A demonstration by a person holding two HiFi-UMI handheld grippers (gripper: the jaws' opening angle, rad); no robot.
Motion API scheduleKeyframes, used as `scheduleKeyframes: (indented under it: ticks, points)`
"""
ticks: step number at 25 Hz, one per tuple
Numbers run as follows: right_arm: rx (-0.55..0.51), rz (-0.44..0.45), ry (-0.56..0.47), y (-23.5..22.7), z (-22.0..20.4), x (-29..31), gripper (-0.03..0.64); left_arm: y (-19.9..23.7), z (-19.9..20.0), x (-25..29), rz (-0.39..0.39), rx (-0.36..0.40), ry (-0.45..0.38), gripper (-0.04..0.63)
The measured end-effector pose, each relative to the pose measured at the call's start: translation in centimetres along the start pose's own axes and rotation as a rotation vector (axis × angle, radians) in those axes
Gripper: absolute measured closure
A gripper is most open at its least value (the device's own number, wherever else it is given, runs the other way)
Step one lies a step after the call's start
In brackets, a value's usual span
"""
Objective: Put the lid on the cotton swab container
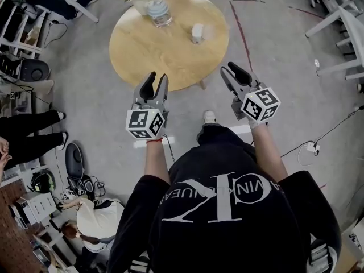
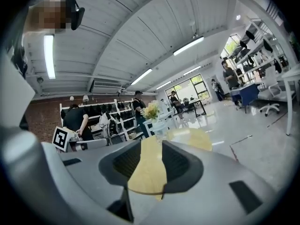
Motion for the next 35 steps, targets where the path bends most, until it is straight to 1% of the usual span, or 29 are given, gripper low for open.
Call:
scheduleKeyframes:
  ticks: [5, 10, 14, 18, 22, 26, 29, 35]
  points:
    - [0.006, 0.021, 0.027, -2.6, 0.8, 2.2, 0.511, 0.5, 0.7, 3.5, -0.011, -0.006, 0.023, 0.46]
    - [0.026, 0.065, 0.033, -4.7, 1.9, 4.0, 0.511, 0.6, 1.8, 6.6, -0.011, -0.013, 0.031, 0.459]
    - [0.014, 0.083, 0.046, -6.3, 2.8, 5.4, 0.511, 0.3, 2.8, 8.7, -0.019, -0.001, 0.036, 0.453]
    - [0.039, 0.099, 0.061, -7.1, 2.3, 6.4, 0.511, 0.0, 2.4, 10.0, -0.034, 0.021, 0.082, 0.445]
    - [0.081, 0.109, 0.078, -7.6, 1.6, 7.3, 0.511, 0.2, 1.7, 10.9, -0.05, 0.016, 0.13, 0.436]
    - [0.105, 0.109, 0.1, -8.2, 0.9, 9.1, 0.512, 0.9, 0.6, 12.9, -0.089, 0.024, 0.178, 0.426]
    - [0.121, 0.093, 0.126, -8.8, 0.4, 10.0, 0.511, 1.2, -0.6, 14.7, -0.133, 0.033, 0.228, 0.415]
    - [0.177, 0.071, 0.15, -10.2, 0.7, 11.3, 0.508, 1.6, -1.4, 18.6, -0.221, 0.09, 0.31, 0.387]
Point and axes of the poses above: the fingertips, and each gripper's own axes: x forward along the fingers, y to its left, z out of its top, the point moved 3 cm from there along -x, backward along the fingers, and after that the axes turned 13 degrees about y, right-handed, at the moved point
